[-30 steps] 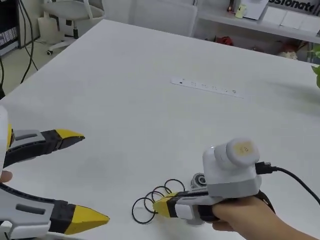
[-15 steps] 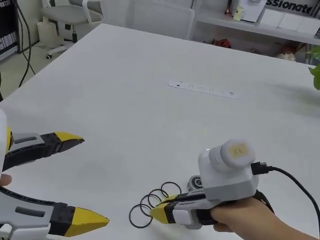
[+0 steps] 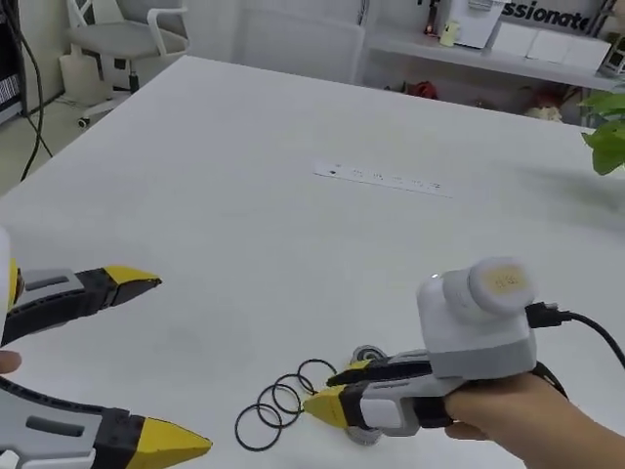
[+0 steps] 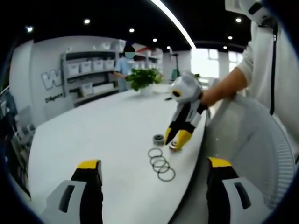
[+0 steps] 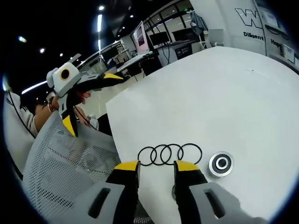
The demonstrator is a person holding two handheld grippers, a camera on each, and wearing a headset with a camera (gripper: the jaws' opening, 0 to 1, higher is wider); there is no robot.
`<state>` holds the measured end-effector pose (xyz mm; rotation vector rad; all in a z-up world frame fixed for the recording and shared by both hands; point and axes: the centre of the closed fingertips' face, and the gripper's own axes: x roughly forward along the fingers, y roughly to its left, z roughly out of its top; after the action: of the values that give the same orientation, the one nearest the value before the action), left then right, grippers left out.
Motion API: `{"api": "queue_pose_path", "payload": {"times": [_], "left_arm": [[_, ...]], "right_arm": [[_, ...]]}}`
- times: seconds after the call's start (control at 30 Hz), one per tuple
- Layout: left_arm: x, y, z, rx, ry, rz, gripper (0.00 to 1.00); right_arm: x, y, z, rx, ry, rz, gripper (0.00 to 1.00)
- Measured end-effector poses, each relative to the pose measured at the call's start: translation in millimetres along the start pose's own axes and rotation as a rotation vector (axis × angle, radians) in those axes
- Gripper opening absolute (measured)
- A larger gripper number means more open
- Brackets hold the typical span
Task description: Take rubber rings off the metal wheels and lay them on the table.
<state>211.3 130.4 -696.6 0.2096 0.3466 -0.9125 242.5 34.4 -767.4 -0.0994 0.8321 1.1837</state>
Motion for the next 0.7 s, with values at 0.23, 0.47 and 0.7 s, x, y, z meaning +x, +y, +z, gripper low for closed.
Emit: {"api": "queue_pose_path", "payload": {"times": [0.23, 0.47, 0.7], "left_arm": [[9.5, -4.0, -8.1, -0.034, 0.005, -0.021, 1.0], [14.9, -1.3, -19.1, -0.064, 0.029, -0.024, 1.0], [16.2, -3.3, -19.3, -0.099, 0.023, -0.037, 1.0]], "right_arm": [[-17.4, -1.1, 6.0, -0.027, -0.048, -0.003, 0.42], [-31.2, -0.3, 6.6, -0.064, -0.077, 0.009, 0.57], [-52.0, -5.2, 3.0, -0.093, -0.093, -0.006, 0.67]]}}
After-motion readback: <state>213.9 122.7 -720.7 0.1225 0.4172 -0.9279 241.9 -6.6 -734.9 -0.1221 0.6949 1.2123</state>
